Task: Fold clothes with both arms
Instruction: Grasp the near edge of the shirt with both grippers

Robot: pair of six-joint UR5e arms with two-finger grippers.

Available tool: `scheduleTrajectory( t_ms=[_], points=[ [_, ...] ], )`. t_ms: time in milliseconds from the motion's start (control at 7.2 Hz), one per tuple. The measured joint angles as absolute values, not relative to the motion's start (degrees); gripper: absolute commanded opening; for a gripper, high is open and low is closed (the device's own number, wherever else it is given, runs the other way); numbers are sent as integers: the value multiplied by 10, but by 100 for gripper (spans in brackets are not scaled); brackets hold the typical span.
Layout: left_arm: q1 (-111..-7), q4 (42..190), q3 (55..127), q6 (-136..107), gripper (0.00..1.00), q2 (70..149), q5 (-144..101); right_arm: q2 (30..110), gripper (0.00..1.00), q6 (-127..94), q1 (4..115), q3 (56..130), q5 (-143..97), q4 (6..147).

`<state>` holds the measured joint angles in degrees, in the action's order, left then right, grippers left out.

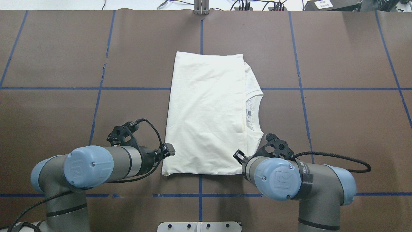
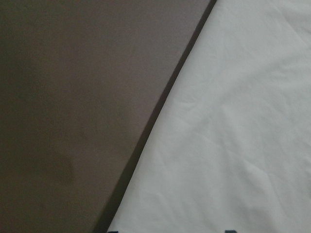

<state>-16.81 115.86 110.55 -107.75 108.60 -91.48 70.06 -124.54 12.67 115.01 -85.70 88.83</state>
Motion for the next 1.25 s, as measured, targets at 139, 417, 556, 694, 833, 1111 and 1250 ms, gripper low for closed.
scheduleTrajectory(
  t_ms=[139,417,556,694,833,1111,1250],
  points=[
    [-166,1158,1101,-1079,65,1086,-915,700,0,-1245,127,1151,-858,888],
    [-154,1158,1090,-1088,64,1088,-915,698,0,-1245,127,1152,-859,888],
    [-146,1158,1081,-1091,62,1090,-915,698,0,-1245,127,1152,-860,888],
    [-141,1158,1074,-1093,61,1092,-915,698,0,-1245,127,1152,-860,888],
    [-138,1158,1070,-1093,60,1092,-914,698,0,-1245,127,1152,-859,888],
    [-136,1158,1066,-1093,49,1090,-913,697,0,-1245,127,1153,-859,888],
    [-136,1158,1065,-1094,39,1090,-913,697,0,-1245,128,1153,-859,888]
  ],
)
